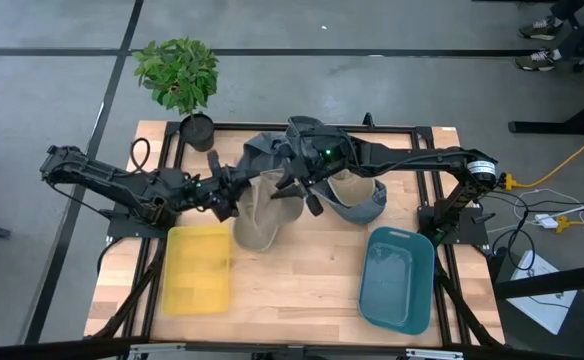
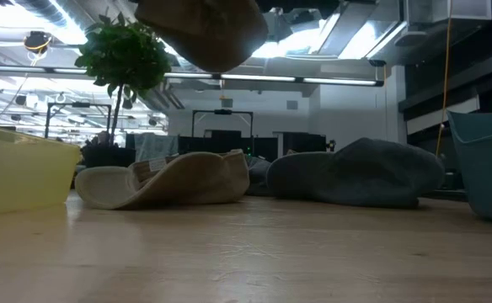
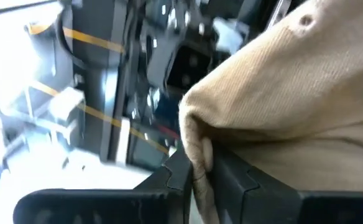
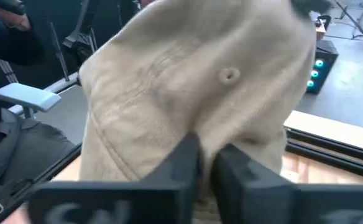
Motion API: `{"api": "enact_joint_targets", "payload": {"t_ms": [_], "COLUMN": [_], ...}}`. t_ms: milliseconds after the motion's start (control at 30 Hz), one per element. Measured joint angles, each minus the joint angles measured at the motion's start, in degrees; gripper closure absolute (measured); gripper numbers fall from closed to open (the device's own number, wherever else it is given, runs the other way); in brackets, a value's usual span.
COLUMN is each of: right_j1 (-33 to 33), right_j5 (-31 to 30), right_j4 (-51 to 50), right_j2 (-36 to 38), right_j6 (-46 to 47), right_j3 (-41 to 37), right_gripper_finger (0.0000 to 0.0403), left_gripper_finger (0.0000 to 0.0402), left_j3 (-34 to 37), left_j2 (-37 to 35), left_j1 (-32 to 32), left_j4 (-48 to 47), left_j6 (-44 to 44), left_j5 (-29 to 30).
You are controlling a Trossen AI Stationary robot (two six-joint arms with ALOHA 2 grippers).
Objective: Pick & Place hat
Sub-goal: Put the middle brown cap into the blue bin
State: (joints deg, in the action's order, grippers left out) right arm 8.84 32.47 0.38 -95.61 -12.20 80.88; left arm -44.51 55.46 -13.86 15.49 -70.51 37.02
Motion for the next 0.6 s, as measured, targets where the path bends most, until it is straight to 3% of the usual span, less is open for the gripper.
{"api": "enact_joint_targets", "payload": {"t_ms": [67,400,600], "right_j1": [0.0,-0.27,-1.33], "right_j5": [-1.08,-7.2,-9.13], "right_j4": [-0.73,-5.92,-11.02], "right_j2": [0.0,-0.02,-0.04], "right_j6": [0.02,6.82,8.64], "right_j3": [0.0,0.0,2.15], "right_gripper_finger": [0.0392,0.0396,0.0395], "left_gripper_finger": [0.0344,0.0279,0.024], "left_j3": [0.0,0.0,-0.02], "left_j2": [0.0,-0.7,-1.64], "left_j1": [-0.73,-9.96,-12.43], "left_j4": [-1.71,-3.56,-3.67], "left_j6": [1.67,3.84,8.62], "left_j5": [3.64,22.52,34.89]}}
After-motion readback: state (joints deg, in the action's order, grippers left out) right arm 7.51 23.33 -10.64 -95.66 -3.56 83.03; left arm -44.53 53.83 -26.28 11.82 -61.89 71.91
